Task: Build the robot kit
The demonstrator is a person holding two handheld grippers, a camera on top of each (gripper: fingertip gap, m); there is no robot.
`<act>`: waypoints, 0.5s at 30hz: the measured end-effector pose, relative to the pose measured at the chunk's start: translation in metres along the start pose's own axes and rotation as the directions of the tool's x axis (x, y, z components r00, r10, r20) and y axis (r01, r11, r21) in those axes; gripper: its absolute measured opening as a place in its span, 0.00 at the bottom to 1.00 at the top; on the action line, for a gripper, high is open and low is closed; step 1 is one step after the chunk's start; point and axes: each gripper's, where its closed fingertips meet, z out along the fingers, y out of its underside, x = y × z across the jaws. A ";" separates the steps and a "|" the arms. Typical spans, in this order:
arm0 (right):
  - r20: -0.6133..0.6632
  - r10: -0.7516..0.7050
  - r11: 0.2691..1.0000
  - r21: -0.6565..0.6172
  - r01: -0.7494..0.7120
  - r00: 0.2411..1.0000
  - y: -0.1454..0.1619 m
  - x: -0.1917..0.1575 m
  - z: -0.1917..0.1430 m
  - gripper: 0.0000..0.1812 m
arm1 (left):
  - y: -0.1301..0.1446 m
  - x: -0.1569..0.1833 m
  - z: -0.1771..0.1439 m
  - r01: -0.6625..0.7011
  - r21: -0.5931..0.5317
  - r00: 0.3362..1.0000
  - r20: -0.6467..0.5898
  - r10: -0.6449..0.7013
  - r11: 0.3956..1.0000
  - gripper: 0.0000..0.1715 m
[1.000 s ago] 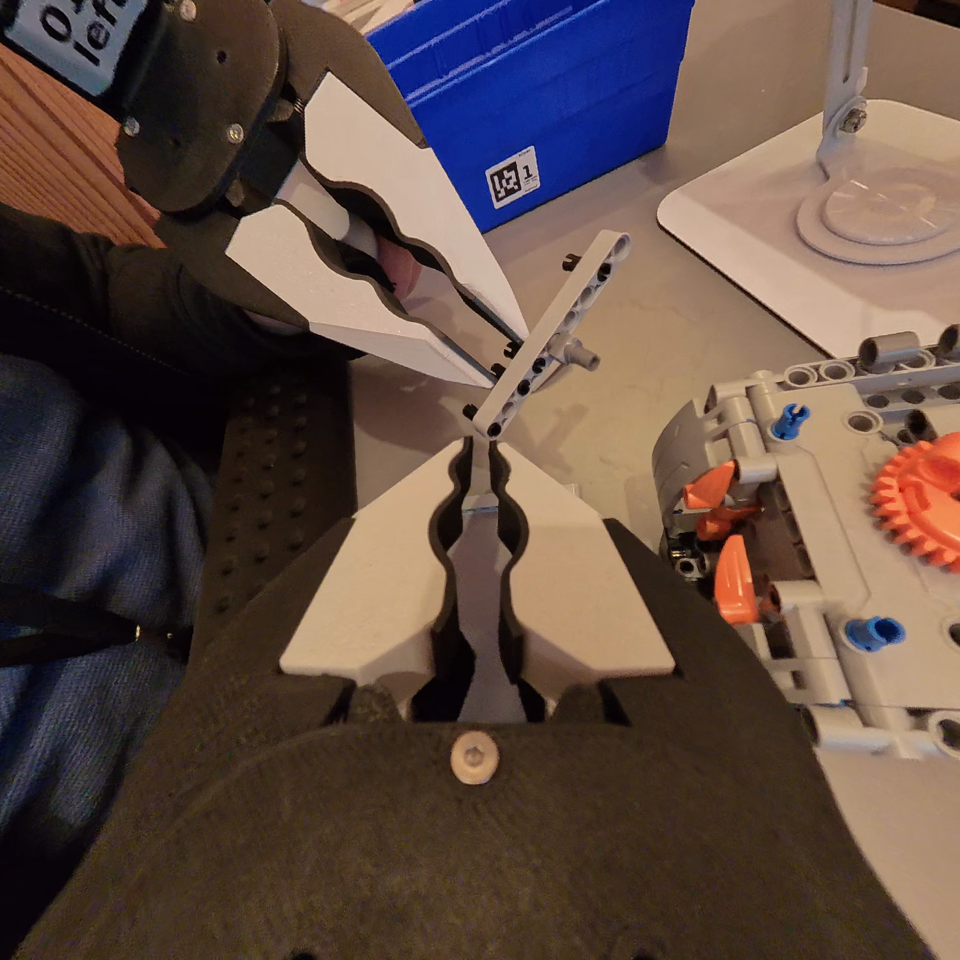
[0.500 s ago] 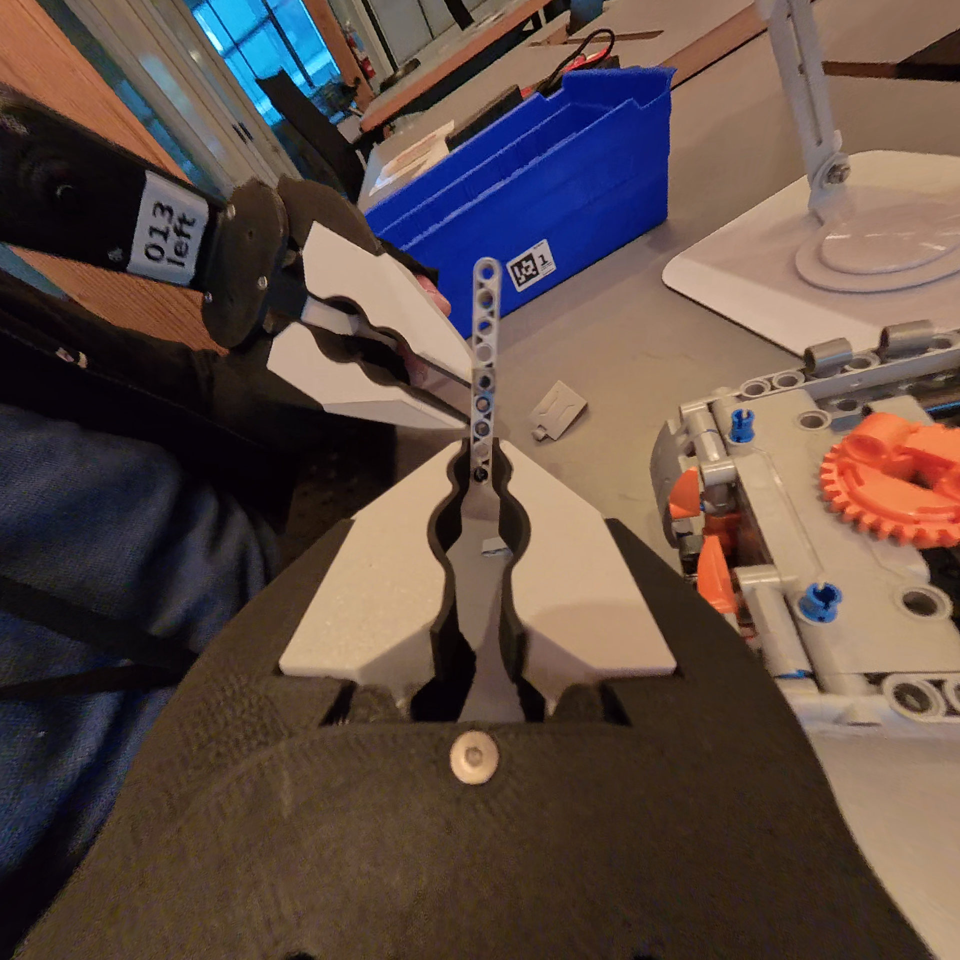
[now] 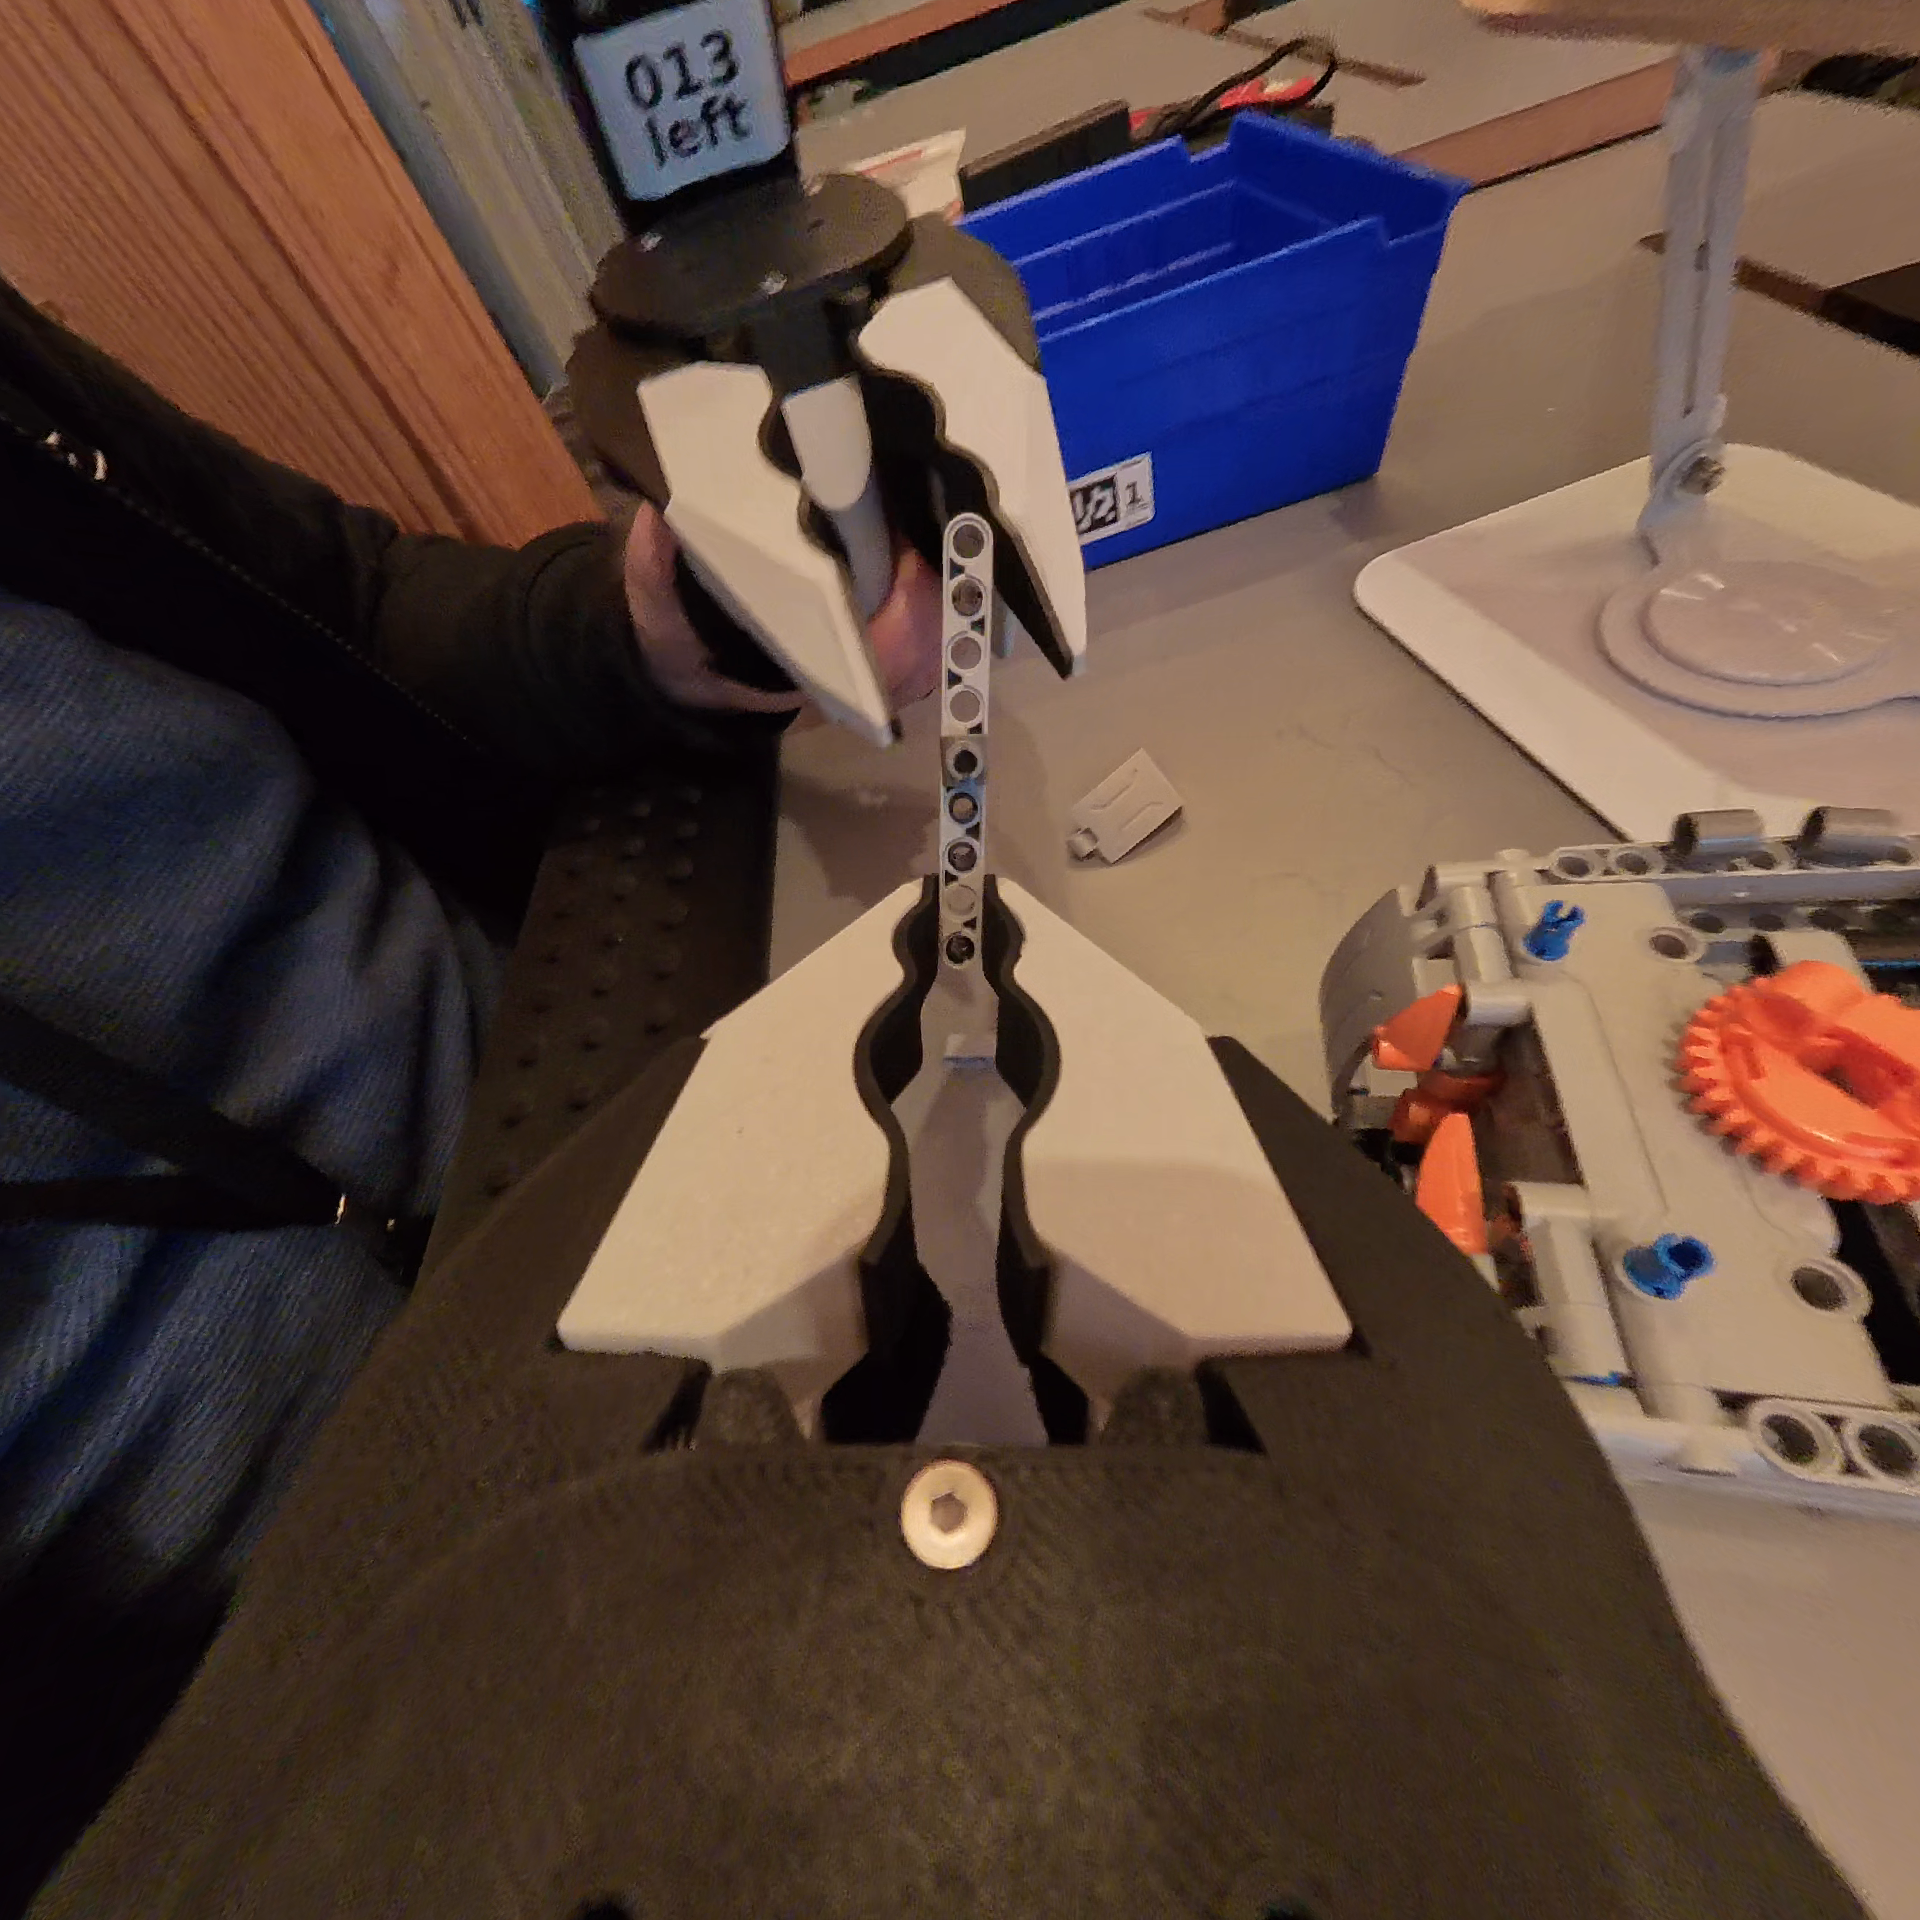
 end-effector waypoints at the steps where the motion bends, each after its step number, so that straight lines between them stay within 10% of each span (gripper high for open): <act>1: 0.008 -0.001 1.000 -0.018 0.001 1.000 0.003 -0.001 0.001 0.03 | -0.001 0.002 -0.001 0.017 0.014 1.000 -0.023 -0.017 1.000 0.12; 15: -0.025 -0.029 0.999 -0.046 0.028 0.999 0.010 0.005 -0.003 0.03 | 0.005 0.001 0.001 0.128 -0.004 0.988 -0.091 -0.128 0.992 0.05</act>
